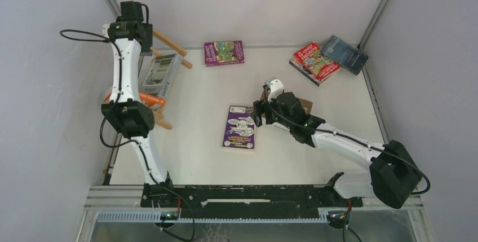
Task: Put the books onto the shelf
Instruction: Place the book on the shelf.
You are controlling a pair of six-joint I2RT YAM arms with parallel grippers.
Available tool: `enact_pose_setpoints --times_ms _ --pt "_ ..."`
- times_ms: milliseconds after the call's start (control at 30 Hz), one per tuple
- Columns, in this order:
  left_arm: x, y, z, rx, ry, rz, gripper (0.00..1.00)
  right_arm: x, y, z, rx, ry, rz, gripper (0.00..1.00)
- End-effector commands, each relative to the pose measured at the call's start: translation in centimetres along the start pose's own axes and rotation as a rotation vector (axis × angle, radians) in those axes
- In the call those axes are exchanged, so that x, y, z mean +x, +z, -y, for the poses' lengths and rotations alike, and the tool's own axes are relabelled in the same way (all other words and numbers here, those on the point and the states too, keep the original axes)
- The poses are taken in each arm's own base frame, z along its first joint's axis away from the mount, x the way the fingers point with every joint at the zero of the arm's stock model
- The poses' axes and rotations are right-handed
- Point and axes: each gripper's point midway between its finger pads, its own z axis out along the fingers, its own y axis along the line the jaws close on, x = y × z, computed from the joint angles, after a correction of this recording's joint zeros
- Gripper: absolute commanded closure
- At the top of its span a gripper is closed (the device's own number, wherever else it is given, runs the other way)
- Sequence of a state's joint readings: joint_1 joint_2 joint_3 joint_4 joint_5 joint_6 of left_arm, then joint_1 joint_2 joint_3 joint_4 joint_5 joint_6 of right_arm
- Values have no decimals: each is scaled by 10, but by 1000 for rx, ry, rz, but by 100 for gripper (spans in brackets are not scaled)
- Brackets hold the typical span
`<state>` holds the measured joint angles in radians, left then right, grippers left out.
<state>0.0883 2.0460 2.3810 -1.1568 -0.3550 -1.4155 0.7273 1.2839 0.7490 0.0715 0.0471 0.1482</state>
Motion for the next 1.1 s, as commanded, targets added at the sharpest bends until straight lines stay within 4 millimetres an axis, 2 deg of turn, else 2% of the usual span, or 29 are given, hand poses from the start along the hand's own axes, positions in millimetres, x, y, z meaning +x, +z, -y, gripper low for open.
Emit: enact_pose_setpoints --times_ms 0,167,500,733,800,867,1067 --pt "-15 -8 22 75 -35 42 30 -29 2 -5 -17 27 82 13" --pt "-14 -10 23 83 -34 38 30 -29 3 -5 -23 23 82 13" --pt "-5 -32 32 149 32 25 30 -49 -1 -2 -26 27 118 13" --pt "16 -50 34 189 106 -5 30 -50 -6 -2 -28 34 117 13" --pt "31 -62 38 221 138 -22 30 -53 -7 -4 -31 35 122 13" --pt "34 -73 41 242 167 -12 30 -57 -8 -7 -51 33 123 13" --pt "43 -92 23 242 279 22 30 -73 -2 -9 -74 67 143 13"
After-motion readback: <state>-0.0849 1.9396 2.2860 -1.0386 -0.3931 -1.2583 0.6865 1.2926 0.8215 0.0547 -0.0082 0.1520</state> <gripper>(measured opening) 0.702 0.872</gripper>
